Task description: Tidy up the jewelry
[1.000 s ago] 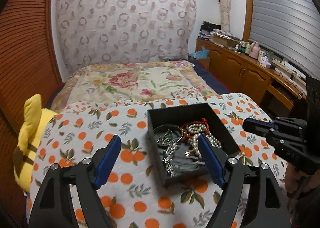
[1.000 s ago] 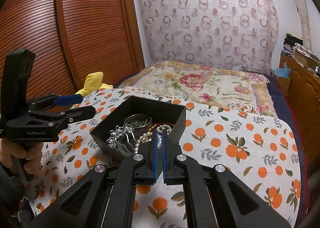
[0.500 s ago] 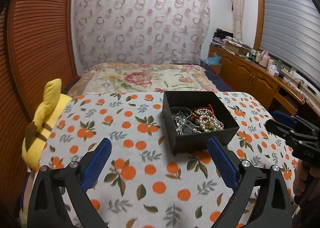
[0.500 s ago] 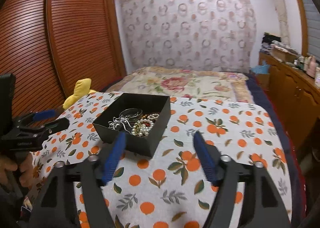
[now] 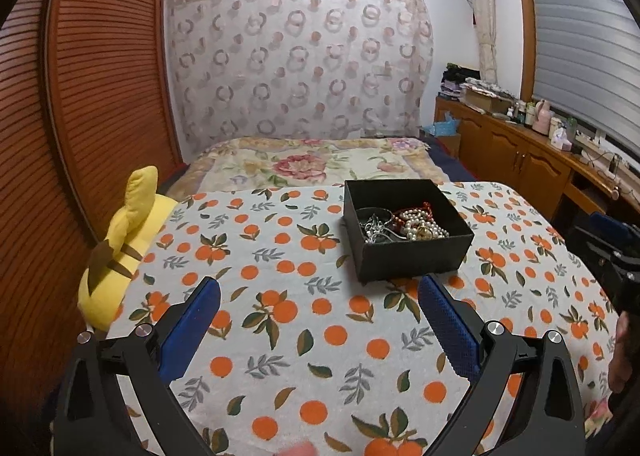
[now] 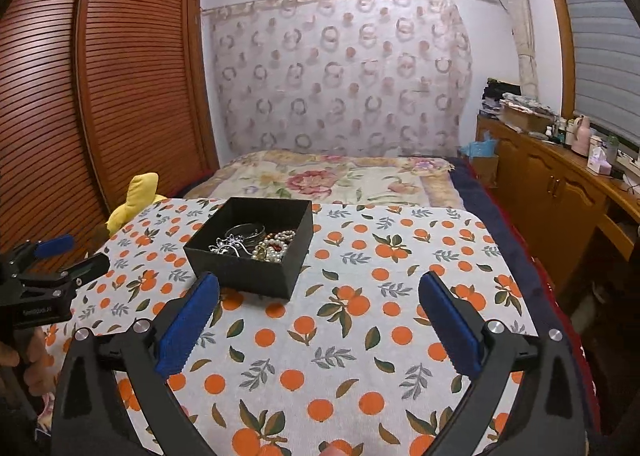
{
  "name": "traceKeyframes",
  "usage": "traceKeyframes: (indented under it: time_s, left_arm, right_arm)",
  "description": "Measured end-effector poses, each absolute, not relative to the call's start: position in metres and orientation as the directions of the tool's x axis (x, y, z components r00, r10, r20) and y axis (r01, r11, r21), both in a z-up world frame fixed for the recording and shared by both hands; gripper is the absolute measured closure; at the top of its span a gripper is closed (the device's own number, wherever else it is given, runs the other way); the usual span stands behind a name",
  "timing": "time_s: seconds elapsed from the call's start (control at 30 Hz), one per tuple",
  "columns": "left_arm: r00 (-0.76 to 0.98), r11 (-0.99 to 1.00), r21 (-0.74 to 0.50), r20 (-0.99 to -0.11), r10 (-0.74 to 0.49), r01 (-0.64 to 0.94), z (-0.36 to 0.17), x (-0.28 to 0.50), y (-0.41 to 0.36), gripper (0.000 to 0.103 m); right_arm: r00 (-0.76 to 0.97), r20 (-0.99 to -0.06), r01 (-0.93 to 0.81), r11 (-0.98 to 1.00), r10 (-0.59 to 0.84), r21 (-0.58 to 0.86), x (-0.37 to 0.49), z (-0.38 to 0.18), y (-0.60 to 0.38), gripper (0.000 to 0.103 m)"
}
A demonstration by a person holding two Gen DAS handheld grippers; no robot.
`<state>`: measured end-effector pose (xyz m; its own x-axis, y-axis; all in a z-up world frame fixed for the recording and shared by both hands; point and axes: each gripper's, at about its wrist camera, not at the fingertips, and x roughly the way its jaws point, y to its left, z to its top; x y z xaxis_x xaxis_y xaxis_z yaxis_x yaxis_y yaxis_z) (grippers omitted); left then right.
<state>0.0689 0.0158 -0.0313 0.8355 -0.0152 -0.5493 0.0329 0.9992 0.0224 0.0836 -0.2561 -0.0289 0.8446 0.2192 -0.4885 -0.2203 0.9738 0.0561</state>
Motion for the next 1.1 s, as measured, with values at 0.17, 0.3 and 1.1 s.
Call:
traceKeyframes:
  time_s: [0.17, 0.3, 1.1]
  left_arm:
    - [0.835, 0.999, 0.022, -0.55, -0.015, 0.033, -0.0323, 0.0662, 0.0175, 0.008]
    - [0.834, 0.999, 0.02, -0.551, -0.017, 0.034, -0.0327, 0.066, 0.0173, 0.008]
    - [0.838, 0.999, 0.021, -0.545, -0.022, 0.04, -0.0293, 0.0599, 0.0166, 0.008]
  right_arm:
    - [0.844, -0.489, -0.222, 0.973, 0.222, 0.059, 0.0837, -0.0303, -0.2547, 0.002]
    - [0.84, -0.494, -0.227, 0.972, 0.224, 0.054, 0.082, -0.0311, -0.2516, 0.002]
    - [0.846, -0.488, -0.217, 0.975, 0.215, 0.053, 0.0797, -0.0326, -0.2517, 0.002]
